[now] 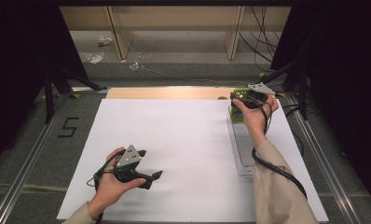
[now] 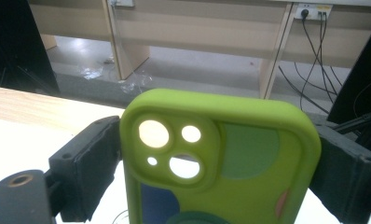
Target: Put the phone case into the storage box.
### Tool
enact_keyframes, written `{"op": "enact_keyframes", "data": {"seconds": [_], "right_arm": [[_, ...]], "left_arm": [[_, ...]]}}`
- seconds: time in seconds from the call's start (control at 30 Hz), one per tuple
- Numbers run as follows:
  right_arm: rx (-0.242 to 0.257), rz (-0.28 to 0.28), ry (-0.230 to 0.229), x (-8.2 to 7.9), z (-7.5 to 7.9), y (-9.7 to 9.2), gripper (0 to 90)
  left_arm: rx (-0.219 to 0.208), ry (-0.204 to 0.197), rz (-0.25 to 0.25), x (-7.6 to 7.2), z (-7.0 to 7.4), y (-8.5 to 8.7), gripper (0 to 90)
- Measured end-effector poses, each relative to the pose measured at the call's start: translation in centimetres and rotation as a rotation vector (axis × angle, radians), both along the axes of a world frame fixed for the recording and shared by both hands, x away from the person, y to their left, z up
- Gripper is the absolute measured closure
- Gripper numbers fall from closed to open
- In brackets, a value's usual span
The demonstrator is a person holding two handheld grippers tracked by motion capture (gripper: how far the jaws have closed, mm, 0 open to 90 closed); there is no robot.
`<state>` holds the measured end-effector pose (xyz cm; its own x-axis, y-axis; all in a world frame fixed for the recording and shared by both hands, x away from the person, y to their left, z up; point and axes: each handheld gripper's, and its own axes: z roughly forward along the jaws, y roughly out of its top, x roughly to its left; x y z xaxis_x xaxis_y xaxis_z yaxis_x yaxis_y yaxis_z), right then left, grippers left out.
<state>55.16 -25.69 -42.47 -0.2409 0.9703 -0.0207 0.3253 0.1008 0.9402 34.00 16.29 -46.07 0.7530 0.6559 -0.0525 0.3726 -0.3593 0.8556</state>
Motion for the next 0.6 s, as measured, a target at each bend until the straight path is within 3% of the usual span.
{"op": "enact_keyframes", "data": {"seconds": [0.6], "right_arm": [[-0.005, 0.001, 0.017, 0.14, -0.04, -0.10, 5.5]], "left_arm": [[0.000, 0.001, -0.002, -0.01, -0.02, -0.03, 3.5]]}}
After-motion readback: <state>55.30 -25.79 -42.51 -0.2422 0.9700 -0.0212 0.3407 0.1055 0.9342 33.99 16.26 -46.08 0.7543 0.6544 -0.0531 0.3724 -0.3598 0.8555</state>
